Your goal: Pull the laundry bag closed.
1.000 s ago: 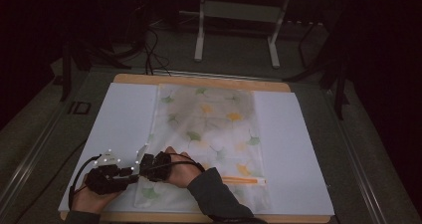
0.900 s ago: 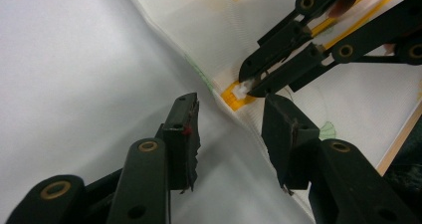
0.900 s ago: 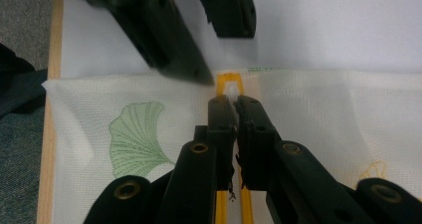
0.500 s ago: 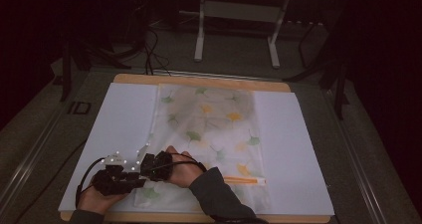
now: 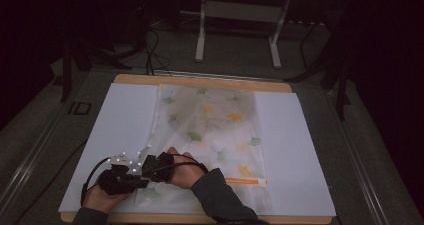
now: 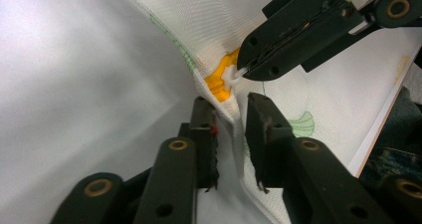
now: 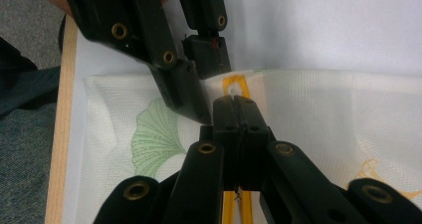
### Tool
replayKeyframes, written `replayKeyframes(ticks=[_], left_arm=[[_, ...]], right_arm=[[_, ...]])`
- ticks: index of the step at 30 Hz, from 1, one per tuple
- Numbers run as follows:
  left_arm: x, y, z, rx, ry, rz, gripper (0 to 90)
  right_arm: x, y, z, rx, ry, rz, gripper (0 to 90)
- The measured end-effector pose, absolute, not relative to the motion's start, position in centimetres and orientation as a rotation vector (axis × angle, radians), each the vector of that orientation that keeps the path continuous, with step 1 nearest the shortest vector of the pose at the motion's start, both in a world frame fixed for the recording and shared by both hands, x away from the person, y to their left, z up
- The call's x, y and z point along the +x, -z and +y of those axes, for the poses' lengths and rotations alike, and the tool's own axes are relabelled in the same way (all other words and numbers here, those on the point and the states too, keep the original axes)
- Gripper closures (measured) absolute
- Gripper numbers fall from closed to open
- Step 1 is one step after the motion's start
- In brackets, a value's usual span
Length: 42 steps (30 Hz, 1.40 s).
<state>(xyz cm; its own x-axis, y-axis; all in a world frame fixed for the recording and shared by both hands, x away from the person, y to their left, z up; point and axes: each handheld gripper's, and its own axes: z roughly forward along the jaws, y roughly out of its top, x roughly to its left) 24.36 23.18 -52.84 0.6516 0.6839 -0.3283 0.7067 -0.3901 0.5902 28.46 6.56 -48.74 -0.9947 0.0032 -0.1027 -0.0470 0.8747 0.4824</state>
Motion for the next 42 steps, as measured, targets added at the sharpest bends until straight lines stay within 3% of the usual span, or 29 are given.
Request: replayKeyframes(ticks=[12,28,37,42], left_arm=[[24.2,52.7,23.1,2.17,0.02,1.043,84.1],[24.1,52.6,23.0,2.177,0.001,1.027,85.5],[24.3,52.7,22.4,2.202,-0.029,1.016,80.4],[24.2,52.6,22.2,2.211,-0.029,1.004,86.1]], right_arm=[[28.9,49.4,6.4,-0.014,-0.754,2.968,86.9],[29.1,50.1,6.4,-0.003,-0.713,3.007,88.4],[28.9,49.8,6.1,-0.039,-0.725,3.005,90.0],[28.9,49.7,6.0,-0.051,-0.722,3.017,90.0]])
